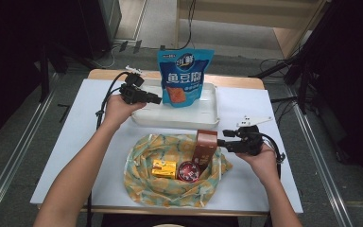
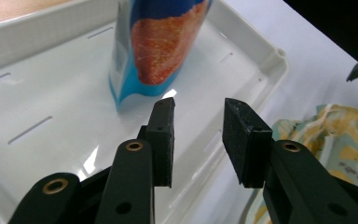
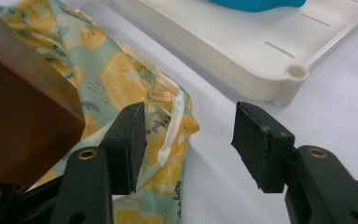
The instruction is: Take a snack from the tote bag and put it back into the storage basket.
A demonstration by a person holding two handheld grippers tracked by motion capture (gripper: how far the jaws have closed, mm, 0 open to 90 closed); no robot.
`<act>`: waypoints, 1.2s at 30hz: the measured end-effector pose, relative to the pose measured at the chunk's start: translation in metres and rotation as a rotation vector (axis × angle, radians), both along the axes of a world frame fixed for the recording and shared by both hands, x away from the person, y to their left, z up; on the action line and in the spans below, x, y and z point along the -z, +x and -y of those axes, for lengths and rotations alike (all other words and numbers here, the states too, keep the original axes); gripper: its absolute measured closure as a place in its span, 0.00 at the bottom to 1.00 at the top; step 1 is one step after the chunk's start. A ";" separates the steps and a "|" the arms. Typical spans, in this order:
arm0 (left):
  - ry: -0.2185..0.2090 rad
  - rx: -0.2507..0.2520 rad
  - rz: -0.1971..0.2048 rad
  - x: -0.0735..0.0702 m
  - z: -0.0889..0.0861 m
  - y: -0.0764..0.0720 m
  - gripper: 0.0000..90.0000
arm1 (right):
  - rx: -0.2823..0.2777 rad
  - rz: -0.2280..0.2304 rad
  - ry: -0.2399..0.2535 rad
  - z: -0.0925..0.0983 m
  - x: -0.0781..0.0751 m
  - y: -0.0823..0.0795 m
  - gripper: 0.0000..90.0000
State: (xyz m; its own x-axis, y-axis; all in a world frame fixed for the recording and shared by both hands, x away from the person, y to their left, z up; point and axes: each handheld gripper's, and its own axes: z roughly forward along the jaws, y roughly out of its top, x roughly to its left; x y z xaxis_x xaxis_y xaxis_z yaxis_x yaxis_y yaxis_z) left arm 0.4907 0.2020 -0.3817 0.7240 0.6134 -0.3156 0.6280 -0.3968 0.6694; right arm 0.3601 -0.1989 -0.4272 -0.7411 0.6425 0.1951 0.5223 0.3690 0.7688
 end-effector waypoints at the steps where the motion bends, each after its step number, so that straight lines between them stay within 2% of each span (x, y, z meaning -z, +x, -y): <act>1: -0.007 0.009 0.000 0.000 -0.001 -0.004 0.71 | 0.001 0.004 0.002 0.001 -0.001 0.000 0.50; 4: 0.009 0.026 0.006 -0.002 -0.002 -0.011 0.69 | 0.001 0.005 0.003 0.003 -0.008 -0.002 0.51; 8: -0.010 0.049 0.011 -0.003 -0.004 -0.018 0.66 | -0.004 0.009 0.005 0.003 -0.012 -0.005 0.51; 12: 0.004 0.071 0.024 -0.005 -0.004 -0.028 0.63 | -0.012 0.010 0.006 0.003 -0.018 -0.011 0.51; 14: 0.007 0.084 0.006 -0.006 -0.004 -0.032 0.61 | -0.017 0.012 0.005 0.003 -0.020 -0.013 0.51; 17: 0.017 0.080 0.006 -0.006 -0.004 -0.040 0.59 | -0.018 0.003 0.008 0.003 -0.022 -0.016 0.51; 19: -0.003 0.079 -0.002 -0.005 -0.005 -0.045 0.58 | -0.021 0.004 0.008 0.003 -0.024 -0.018 0.51; 23: 0.001 0.079 -0.005 -0.002 -0.007 -0.053 0.57 | -0.036 -0.002 0.010 0.004 -0.029 -0.021 0.51; 30: -0.018 0.079 0.003 0.001 -0.014 -0.068 0.56 | -0.061 0.000 0.006 0.005 -0.037 -0.029 0.53; 31: -0.009 0.079 0.007 0.001 -0.015 -0.071 0.55 | -0.072 0.003 0.004 0.006 -0.038 -0.033 0.53; 33: -0.029 0.072 0.011 0.001 -0.017 -0.075 0.54 | -0.093 0.004 -0.002 0.005 -0.039 -0.036 0.53; 36: -0.029 0.074 0.014 0.001 -0.018 -0.081 0.54 | -0.113 0.011 -0.011 0.003 -0.040 -0.039 0.52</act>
